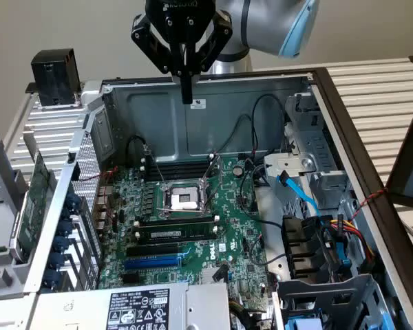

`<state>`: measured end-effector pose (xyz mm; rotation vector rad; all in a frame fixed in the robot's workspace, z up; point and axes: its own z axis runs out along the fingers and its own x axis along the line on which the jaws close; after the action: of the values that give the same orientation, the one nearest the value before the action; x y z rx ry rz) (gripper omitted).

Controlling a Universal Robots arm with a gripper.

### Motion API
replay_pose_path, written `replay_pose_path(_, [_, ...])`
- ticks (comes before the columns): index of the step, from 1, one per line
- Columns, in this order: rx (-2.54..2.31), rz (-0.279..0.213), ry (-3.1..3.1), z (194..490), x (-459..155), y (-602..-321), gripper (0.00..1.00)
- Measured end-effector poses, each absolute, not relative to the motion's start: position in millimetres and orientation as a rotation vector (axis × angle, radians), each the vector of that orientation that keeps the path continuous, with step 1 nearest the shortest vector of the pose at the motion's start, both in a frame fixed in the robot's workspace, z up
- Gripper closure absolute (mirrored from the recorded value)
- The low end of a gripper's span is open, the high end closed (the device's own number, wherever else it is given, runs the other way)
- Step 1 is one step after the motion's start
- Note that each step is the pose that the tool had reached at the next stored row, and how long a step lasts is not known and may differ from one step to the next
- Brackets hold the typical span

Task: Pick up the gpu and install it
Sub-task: 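Reach for the gpu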

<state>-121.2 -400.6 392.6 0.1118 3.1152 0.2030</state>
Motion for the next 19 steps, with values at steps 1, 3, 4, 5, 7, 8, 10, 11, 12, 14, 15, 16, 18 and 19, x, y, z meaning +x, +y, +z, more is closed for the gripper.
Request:
replay_pose_path(1, [0.112,0.203,3.115,393,-121,-401,0.89])
replay_pose_path(3, [0.112,0.204,3.115,393,-121,-401,0.89])
replay_pose_path(4, [0.112,0.205,3.115,393,-121,-401,0.89])
replay_pose_path(5, [0.112,0.205,3.115,393,-121,-401,0.89])
replay_pose_path(7, [0.112,0.206,3.115,393,-121,-401,0.89])
replay_pose_path(8, [0.112,0.206,3.115,393,-121,-401,0.89])
replay_pose_path(10, [0.111,0.206,3.114,393,-121,-401,0.89])
replay_pose_path(11, [0.111,0.206,3.113,393,-122,-401,0.89])
replay_pose_path(12, [0.111,0.206,3.112,393,-123,-401,0.89])
replay_pose_path(14, [0.111,0.206,3.108,393,-130,-401,0.89])
replay_pose_path(15, [0.110,0.206,3.105,393,-134,-401,0.89])
replay_pose_path(16, [0.110,0.206,3.103,393,-138,-401,0.89])
replay_pose_path(18, [0.110,0.206,3.098,393,-147,-401,0.89])
replay_pose_path(19, [0.109,0.206,3.096,393,-152,-401,0.89])
